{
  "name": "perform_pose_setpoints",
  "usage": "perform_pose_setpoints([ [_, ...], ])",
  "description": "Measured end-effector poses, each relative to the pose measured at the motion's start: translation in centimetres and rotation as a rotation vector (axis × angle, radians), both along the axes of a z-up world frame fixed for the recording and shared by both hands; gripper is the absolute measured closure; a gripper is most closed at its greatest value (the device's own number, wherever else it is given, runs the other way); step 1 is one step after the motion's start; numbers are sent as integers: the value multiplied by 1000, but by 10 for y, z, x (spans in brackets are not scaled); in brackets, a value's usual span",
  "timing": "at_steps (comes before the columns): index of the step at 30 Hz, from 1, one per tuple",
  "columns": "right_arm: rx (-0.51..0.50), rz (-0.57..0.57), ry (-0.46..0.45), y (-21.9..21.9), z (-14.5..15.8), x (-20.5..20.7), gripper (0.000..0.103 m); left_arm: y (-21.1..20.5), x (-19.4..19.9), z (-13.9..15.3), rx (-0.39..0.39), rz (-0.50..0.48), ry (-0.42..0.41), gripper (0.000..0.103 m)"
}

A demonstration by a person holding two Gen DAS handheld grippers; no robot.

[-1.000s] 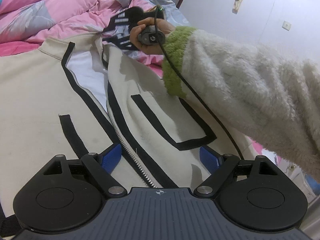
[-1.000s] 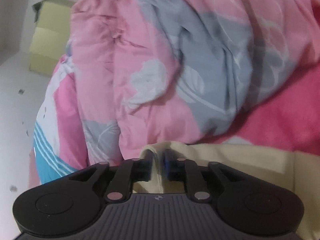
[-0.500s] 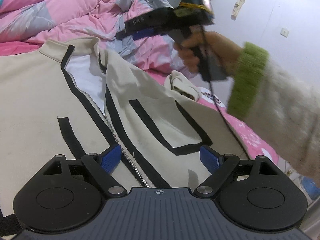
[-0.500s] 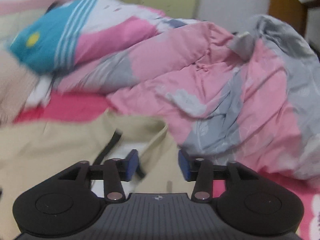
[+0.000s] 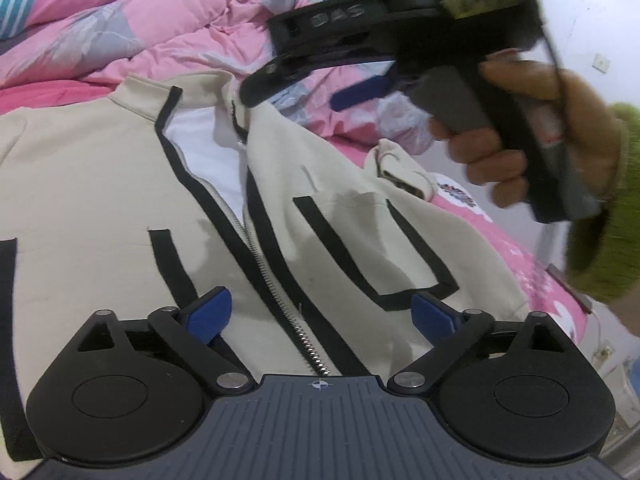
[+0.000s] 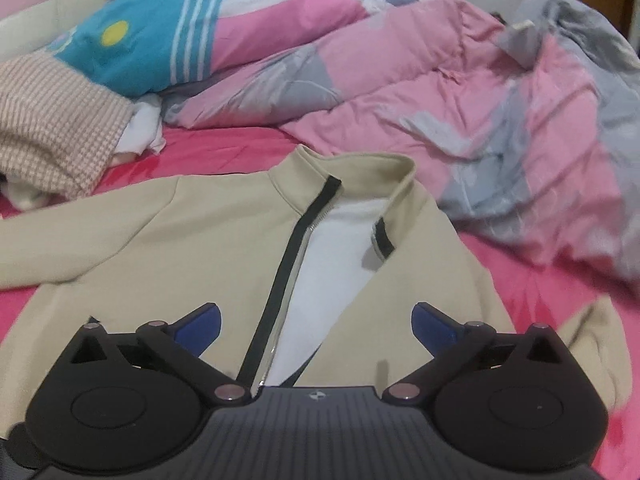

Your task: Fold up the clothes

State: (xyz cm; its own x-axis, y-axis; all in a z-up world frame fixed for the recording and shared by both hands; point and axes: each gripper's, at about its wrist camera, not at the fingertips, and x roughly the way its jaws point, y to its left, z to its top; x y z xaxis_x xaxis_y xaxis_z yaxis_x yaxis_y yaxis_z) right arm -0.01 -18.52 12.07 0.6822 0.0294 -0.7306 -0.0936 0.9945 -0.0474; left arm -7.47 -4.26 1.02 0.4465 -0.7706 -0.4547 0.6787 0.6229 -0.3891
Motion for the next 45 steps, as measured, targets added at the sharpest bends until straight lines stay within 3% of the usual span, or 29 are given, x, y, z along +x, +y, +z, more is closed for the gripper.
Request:
perform_pose_setpoints([
  [8, 17, -176, 60, -24, -3, -20, 0, -2, -4, 0, 31, 23, -21, 0],
  [16, 135, -398, 325, -65, -18, -23, 0, -2, -10, 1, 74, 55, -39, 0],
  [19, 125, -414, 224, -71, -3, -41, 0, -2, -10, 1, 78, 55, -40, 0],
  [21, 81, -389, 68, -68, 17, -61, 0, -1, -10, 1, 74, 55, -39, 0],
  [22, 67, -367, 32, -65, 18, -62, 0, 0, -10, 1, 69, 54, -38, 0],
  [33, -54, -143, -181, -26, -11, -51, 0, 6, -12, 1, 41, 68, -40, 0],
  [37, -165, -12, -140, -1, -40, -34, 7, 8, -14, 2, 38, 84, -53, 0],
  [41, -229, 129, -55, 3, -67, -29, 24, 11, -17, 4, 31, 93, -78, 0],
  [45, -242, 97, 3, -33, -80, -28, 37, 12, -22, 9, 12, 83, -118, 0],
])
